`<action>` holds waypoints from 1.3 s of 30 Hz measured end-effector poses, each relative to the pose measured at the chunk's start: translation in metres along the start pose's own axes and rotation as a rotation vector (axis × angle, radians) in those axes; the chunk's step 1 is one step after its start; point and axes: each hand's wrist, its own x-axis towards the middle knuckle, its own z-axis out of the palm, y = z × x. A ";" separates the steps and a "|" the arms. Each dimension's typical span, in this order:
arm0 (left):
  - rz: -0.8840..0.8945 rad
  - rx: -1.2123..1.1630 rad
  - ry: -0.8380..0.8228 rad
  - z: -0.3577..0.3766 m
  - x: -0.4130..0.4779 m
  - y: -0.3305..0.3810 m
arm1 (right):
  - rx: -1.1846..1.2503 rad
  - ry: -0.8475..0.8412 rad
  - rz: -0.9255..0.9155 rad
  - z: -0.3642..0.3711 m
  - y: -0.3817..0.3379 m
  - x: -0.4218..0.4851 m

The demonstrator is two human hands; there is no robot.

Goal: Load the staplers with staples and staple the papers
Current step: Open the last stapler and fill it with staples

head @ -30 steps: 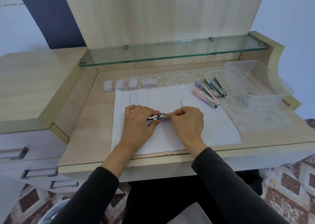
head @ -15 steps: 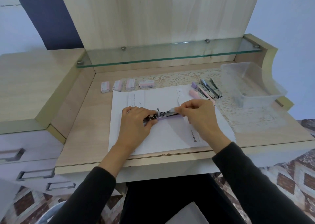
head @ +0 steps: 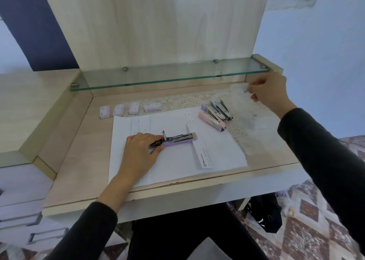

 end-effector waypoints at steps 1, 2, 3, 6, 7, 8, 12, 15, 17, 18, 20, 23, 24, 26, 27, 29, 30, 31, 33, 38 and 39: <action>-0.001 -0.002 0.002 0.000 0.000 0.000 | -0.069 -0.036 0.013 -0.003 0.004 0.002; 0.001 -0.003 0.003 0.000 0.000 0.000 | -0.148 -0.080 0.015 -0.004 0.007 0.003; 0.002 -0.009 0.002 0.000 0.000 0.001 | -0.224 -0.121 0.011 -0.006 0.010 0.003; -0.007 -0.026 -0.012 -0.001 0.000 0.001 | -0.347 -0.182 -0.001 -0.006 0.015 0.003; -0.009 -0.029 -0.018 -0.002 0.000 0.001 | -0.357 -0.186 0.003 -0.005 0.016 0.003; -0.009 -0.031 -0.022 -0.003 0.000 0.001 | -0.365 -0.183 0.004 -0.004 0.017 0.004; 0.001 -0.033 -0.018 -0.003 0.000 0.002 | -0.406 -0.179 -0.008 0.000 0.016 0.006; 0.005 -0.034 -0.003 -0.003 -0.001 0.003 | -0.424 -0.160 -0.055 -0.001 0.009 0.005; 0.002 -0.025 0.003 -0.003 -0.001 0.003 | -0.399 -0.149 -0.088 0.000 0.004 0.005; 0.004 -0.018 0.006 -0.003 -0.002 0.004 | -0.380 -0.151 -0.105 0.001 0.001 0.003; 0.006 -0.016 0.003 -0.004 -0.002 0.005 | -0.359 -0.171 -0.159 0.006 -0.008 -0.004; 0.018 -0.017 0.008 -0.007 -0.002 0.008 | -0.365 -0.285 -0.270 0.019 -0.025 -0.029; 0.020 -0.017 0.014 -0.007 -0.002 0.009 | -0.368 -0.347 -0.298 0.025 -0.030 -0.040; 0.014 -0.016 0.031 -0.008 -0.002 0.011 | -0.395 -0.480 -0.361 0.043 -0.032 -0.059; 0.008 -0.020 0.038 -0.008 -0.002 0.011 | -0.402 -0.546 -0.385 0.053 -0.031 -0.067; -0.005 -0.037 0.046 -0.008 -0.003 0.010 | -0.415 -0.650 -0.399 0.070 -0.026 -0.079; -0.007 -0.041 0.044 -0.008 -0.003 0.010 | -0.423 -0.671 -0.408 0.077 -0.023 -0.082; -0.005 -0.042 0.042 -0.008 -0.003 0.010 | -0.419 -0.679 -0.423 0.083 -0.020 -0.085; -0.006 -0.047 0.042 -0.007 -0.003 0.009 | -0.400 -0.667 -0.455 0.092 -0.015 -0.090; 0.013 -0.074 0.072 -0.008 0.000 0.008 | -0.392 -0.624 -0.519 0.105 -0.009 -0.093; 0.009 -0.091 0.067 -0.009 0.001 0.009 | -0.391 -0.629 -0.524 0.105 -0.009 -0.092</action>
